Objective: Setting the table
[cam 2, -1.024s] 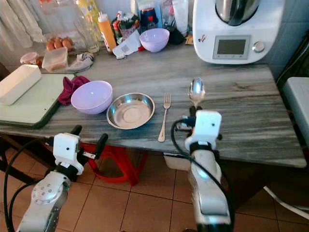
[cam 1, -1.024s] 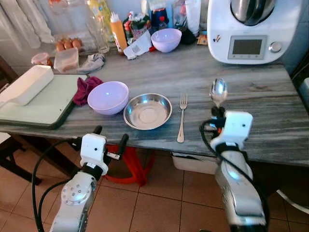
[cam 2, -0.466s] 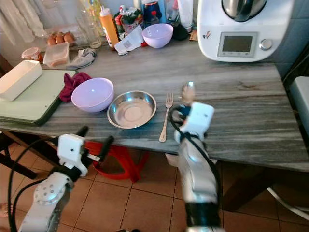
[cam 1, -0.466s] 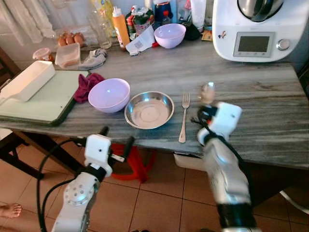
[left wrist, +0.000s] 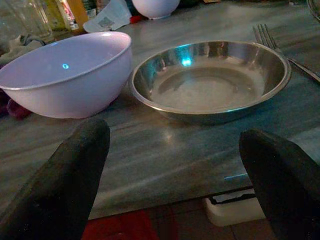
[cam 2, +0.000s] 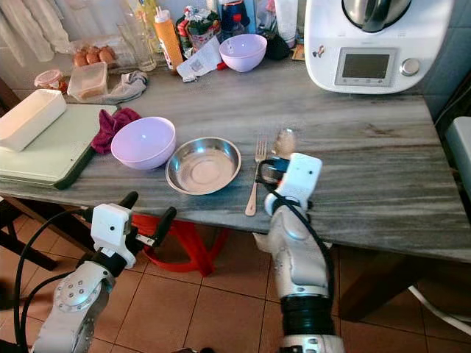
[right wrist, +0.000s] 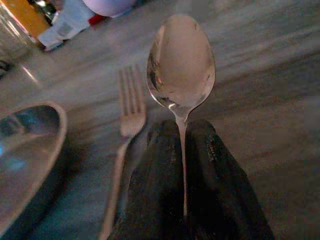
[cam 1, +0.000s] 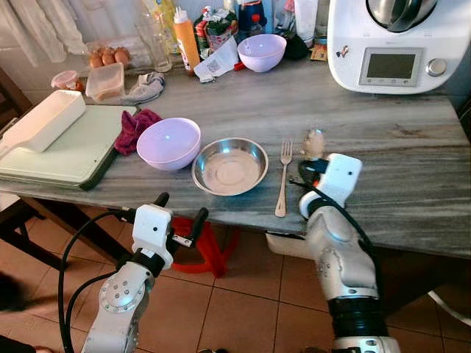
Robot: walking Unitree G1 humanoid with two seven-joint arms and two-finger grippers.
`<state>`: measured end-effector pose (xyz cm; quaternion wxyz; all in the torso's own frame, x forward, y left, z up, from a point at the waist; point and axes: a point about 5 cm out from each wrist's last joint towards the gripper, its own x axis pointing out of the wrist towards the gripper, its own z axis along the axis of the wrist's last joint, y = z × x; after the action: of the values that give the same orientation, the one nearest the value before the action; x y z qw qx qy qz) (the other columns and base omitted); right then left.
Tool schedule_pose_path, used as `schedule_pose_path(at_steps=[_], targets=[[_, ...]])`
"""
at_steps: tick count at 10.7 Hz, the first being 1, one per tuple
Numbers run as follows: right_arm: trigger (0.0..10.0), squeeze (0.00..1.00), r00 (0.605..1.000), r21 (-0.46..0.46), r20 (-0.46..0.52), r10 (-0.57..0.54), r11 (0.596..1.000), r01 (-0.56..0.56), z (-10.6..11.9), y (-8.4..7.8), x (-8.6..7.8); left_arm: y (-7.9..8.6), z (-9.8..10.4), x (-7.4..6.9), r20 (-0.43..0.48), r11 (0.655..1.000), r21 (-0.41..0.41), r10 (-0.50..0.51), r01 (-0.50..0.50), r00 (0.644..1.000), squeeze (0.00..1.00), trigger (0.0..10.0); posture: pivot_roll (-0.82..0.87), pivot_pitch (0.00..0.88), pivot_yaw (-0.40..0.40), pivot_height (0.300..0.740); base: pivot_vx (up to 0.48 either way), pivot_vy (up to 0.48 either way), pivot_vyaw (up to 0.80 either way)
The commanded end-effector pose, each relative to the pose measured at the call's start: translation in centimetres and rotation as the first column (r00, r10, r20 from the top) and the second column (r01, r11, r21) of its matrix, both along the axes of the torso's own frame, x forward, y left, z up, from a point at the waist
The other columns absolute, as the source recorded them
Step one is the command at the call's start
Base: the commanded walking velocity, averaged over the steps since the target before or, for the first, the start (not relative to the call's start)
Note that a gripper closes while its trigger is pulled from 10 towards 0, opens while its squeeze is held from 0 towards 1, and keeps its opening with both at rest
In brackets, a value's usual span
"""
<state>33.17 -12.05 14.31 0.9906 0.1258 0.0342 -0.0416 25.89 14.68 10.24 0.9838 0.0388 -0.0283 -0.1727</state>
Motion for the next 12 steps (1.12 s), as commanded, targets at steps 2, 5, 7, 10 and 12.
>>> schedule_pose_path(at_steps=[2,5,7,10,12], targets=[[10.0,0.00,1.000,0.001,-0.008,-0.012,1.000,0.012,0.0,-0.1,-0.1,0.4,-0.2,0.0,-0.012,1.000,0.006,0.002,-0.002,1.000,0.00,10.0,-0.11,0.145,0.143,0.740,0.000,0.000,0.00],[10.0,0.00,0.998,-0.028,-0.060,-0.020,0.999,0.018,-0.4,-0.9,0.7,0.1,-0.2,0.1,-0.014,1.000,0.006,-0.010,0.010,1.000,0.00,10.0,-0.11,0.146,0.149,0.740,0.000,0.000,0.00],[10.0,0.00,0.996,-0.028,-0.088,-0.005,1.000,0.002,-0.5,-0.7,1.2,0.1,-0.2,0.0,-0.013,1.000,0.007,-0.017,0.017,1.000,0.00,10.0,-0.11,0.146,0.143,0.740,0.000,0.000,0.00],[10.0,0.00,0.989,-0.047,-0.146,0.032,0.998,-0.040,-1.0,-0.2,1.6,-0.6,0.2,-0.3,0.007,0.994,-0.046,-0.100,0.101,0.995,0.00,10.0,-0.11,0.141,0.135,0.740,0.000,0.000,0.00],[10.0,0.00,0.984,-0.053,-0.176,0.030,0.998,-0.040,-1.6,-0.4,1.4,-1.2,0.6,-0.7,0.027,0.980,-0.072,-0.183,0.184,0.983,0.00,10.0,-0.11,0.139,0.134,0.740,0.000,0.000,0.00]])
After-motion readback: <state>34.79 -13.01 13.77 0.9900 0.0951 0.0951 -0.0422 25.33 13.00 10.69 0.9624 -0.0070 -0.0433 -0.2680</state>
